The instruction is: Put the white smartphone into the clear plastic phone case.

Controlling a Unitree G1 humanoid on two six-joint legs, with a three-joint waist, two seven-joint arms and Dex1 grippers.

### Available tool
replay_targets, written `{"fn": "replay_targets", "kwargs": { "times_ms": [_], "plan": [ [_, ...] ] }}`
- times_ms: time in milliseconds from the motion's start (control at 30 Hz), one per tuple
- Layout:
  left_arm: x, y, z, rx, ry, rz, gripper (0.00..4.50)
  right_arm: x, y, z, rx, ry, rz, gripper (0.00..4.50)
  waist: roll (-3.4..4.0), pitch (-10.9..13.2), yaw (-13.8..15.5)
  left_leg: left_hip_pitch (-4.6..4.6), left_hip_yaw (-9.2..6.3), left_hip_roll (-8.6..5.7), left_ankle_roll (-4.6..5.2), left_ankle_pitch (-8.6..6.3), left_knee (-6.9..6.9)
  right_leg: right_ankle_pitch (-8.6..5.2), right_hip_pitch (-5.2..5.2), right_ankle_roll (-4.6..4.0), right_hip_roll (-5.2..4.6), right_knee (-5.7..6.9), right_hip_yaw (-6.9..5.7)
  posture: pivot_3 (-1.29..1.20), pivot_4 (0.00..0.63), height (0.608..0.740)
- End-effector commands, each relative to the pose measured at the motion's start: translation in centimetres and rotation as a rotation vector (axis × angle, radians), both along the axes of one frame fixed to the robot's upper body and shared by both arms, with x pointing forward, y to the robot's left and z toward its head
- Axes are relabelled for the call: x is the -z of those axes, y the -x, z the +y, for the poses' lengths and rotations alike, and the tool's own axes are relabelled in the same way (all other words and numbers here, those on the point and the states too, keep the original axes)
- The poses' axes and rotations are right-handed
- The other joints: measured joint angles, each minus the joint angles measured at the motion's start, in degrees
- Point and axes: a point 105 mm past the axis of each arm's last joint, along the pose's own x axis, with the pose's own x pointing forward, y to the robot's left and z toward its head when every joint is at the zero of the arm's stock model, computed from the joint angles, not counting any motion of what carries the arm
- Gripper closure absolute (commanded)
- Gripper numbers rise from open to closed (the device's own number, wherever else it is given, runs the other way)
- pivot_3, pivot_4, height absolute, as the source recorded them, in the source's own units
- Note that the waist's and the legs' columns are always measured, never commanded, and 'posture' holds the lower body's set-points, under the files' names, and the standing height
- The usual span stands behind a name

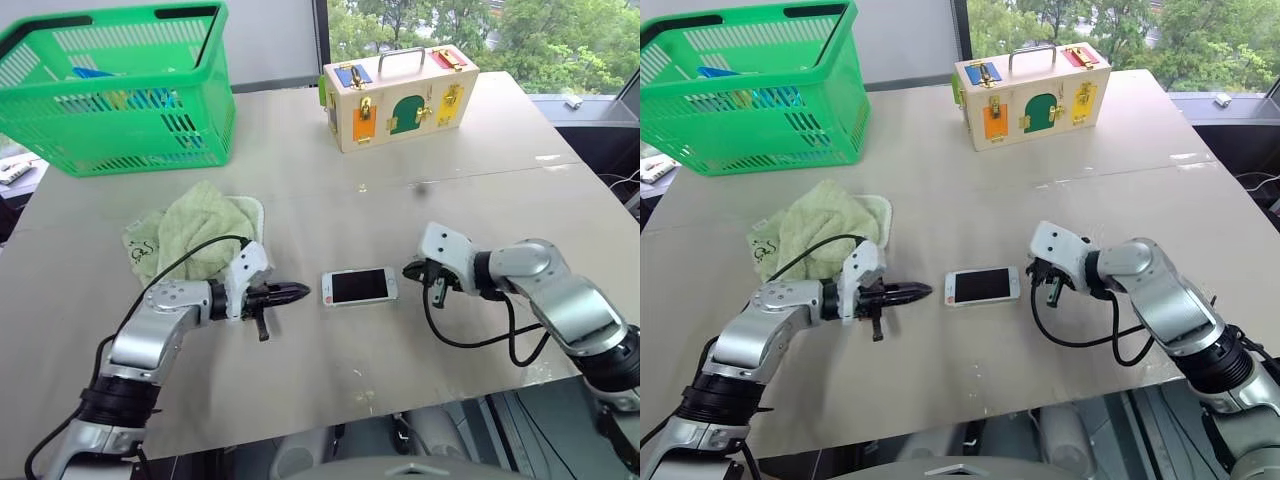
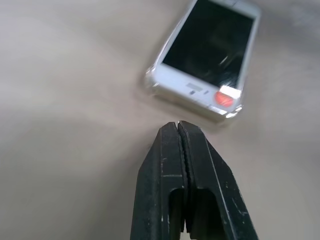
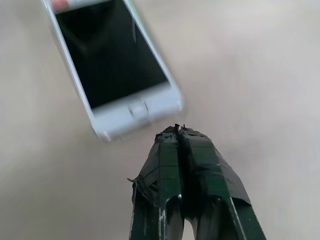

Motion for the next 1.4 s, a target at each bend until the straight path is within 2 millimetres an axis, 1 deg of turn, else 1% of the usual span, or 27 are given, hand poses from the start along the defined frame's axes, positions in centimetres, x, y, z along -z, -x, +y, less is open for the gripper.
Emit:
{"fn": "replay_targets", "kwargs": {
  "times_ms": [33,133,233,333,433,533,667,767,867,933,1067,1100,1133,1167,1233,1300,1400],
  "plan": [
    [-2.3,0.2,-1.5,0.061,0.084,-0.021,4.5,-1.9,0.4,0.5,-0.017,-0.1,-0.038,4.45,0.0,0.0,0.09,-0.01,0.0,0.0,0.0,0.0,0.0,0.0,0.0,0.0,0.0,0.0,0.0,0.0,0.15,0.74],
    [-2.0,0.0,-3.1,0.101,0.078,-0.018,4.5,-1.6,0.0,1.1,-0.003,-0.152,-0.008,4.45,0.0,0.0,0.16,0.0,-0.01,0.0,0.0,0.0,0.03,0.0,0.01,0.0,0.0,0.01,-0.02,0.0,0.15,0.74],
    [-1.1,-0.7,-4.0,0.092,0.048,-0.027,4.5,-0.5,-0.5,1.3,0.016,-0.134,0.015,4.45,0.0,0.0,0.12,0.02,0.01,-0.01,-0.01,0.01,0.03,0.01,0.03,0.0,0.01,0.01,0.01,0.0,0.15,0.74],
    [-0.1,-1.0,-4.5,0.099,0.003,-0.032,4.5,0.6,-1.3,1.3,0.046,-0.109,0.052,4.45,0.0,0.0,-0.13,0.01,0.04,-0.02,-0.05,0.04,0.02,0.01,0.01,-0.01,0.01,0.01,0.05,0.0,0.15,0.74],
    [0.5,-1.1,-4.6,0.098,-0.021,-0.034,4.5,1.5,-1.6,1.2,0.059,-0.085,0.097,4.45,0.0,0.0,-0.2,0.03,0.07,0.0,-0.06,0.04,-0.02,0.01,-0.02,-0.02,0.05,0.02,0.11,0.0,0.15,0.74],
    [0.8,-1.1,-4.6,0.091,-0.029,-0.038,4.5,2.7,-1.4,1.3,0.045,-0.033,0.177,4.45,-0.01,-0.02,-0.13,0.09,0.06,0.01,-0.03,0.02,-0.01,0.01,0.04,-0.02,0.05,0.02,0.1,0.0,0.15,0.74],
    [1.0,-1.0,-4.7,0.087,-0.038,-0.044,4.5,3.5,-1.2,1.6,0.019,-0.001,0.24,4.45,-0.04,-0.07,-0.14,0.13,0.06,0.01,-0.01,0.01,0.0,0.01,0.07,-0.02,0.05,0.02,0.09,0.0,0.15,0.74],
    [1.1,-1.0,-4.9,0.084,-0.041,-0.045,4.5,4.5,-0.6,1.6,-0.01,0.05,0.304,4.45,-0.04,-0.13,-0.17,0.17,0.06,0.01,-0.01,0.01,0.0,0.01,0.11,-0.01,0.05,0.02,0.09,0.0,0.15,0.74],
    [1.3,-1.0,-4.9,0.078,-0.05,-0.043,4.5,6.1,0.2,1.3,-0.034,0.13,0.362,4.45,-0.04,-0.26,-0.11,0.23,0.04,0.01,-0.01,0.01,0.0,0.01,0.18,-0.01,0.05,0.02,0.06,0.0,0.15,0.74],
    [1.5,-1.0,-4.9,0.076,-0.052,-0.041,4.5,7.0,0.3,1.0,-0.034,0.166,0.383,4.45,0.0,-0.48,-0.12,0.26,0.04,0.0,0.0,0.0,0.0,0.01,0.21,-0.01,0.04,0.0,0.05,0.0,0.15,0.74],
    [1.7,-0.8,-5.1,0.075,-0.056,-0.037,4.5,8.1,-0.7,0.1,0.014,0.207,0.349,4.45,-0.06,-0.89,-0.12,0.52,-0.01,0.01,0.0,-0.01,-0.03,-0.01,0.45,0.0,0.04,-0.03,0.0,0.0,0.15,0.74],
    [1.8,-0.8,-5.1,0.074,-0.056,-0.036,4.5,7.7,-1.1,0.1,0.02,0.18,0.321,4.45,-0.07,-0.9,-0.12,0.66,-0.01,0.01,0.0,-0.02,-0.04,-0.04,0.62,0.05,0.04,-0.05,-0.01,0.0,0.15,0.74],
    [1.8,-0.7,-5.2,0.073,-0.057,-0.036,4.5,6.6,-1.5,0.5,0.013,0.111,0.284,4.45,-0.12,-0.96,-0.1,0.88,-0.02,0.01,-0.01,-0.03,-0.07,-0.14,0.83,0.2,0.03,-0.08,-0.01,0.0,0.15,0.74],
    [1.8,-0.7,-5.2,0.072,-0.057,-0.036,4.5,5.1,-1.5,1.1,-0.018,0.022,0.253,4.45,-0.21,-1.03,-0.11,1.08,-0.02,0.02,-0.17,-0.14,-0.14,-0.2,1.01,0.19,0.01,-0.13,0.0,0.0,0.15,0.74],
    [1.9,-0.7,-5.2,0.07,-0.059,-0.036,4.5,2.3,-0.6,1.6,-0.092,-0.106,0.227,4.45,-0.17,-1.01,-0.03,1.08,-0.05,0.03,-0.19,-0.15,-0.15,-0.28,1.03,0.08,0.01,-0.13,-0.03,0.0,0.15,0.74],
    [1.8,-0.7,-5.2,0.069,-0.059,-0.036,4.5,1.3,0.5,1.6,-0.148,-0.135,0.239,4.45,-0.11,-0.96,-0.01,1.0,-0.05,0.02,-0.08,-0.08,-0.14,-0.17,0.99,0.27,0.01,-0.13,-0.02,0.0,0.15,0.74],
    [1.8,-0.7,-5.3,0.068,-0.062,-0.036,4.5,1.4,1.9,1.8,-0.202,-0.118,0.265,4.45,-0.08,-0.93,-0.06,0.87,-0.07,0.02,0.02,-0.02,-0.15,-0.14,0.85,0.2,0.02,-0.13,-0.04,0.0,0.15,0.74]
  ]
}}
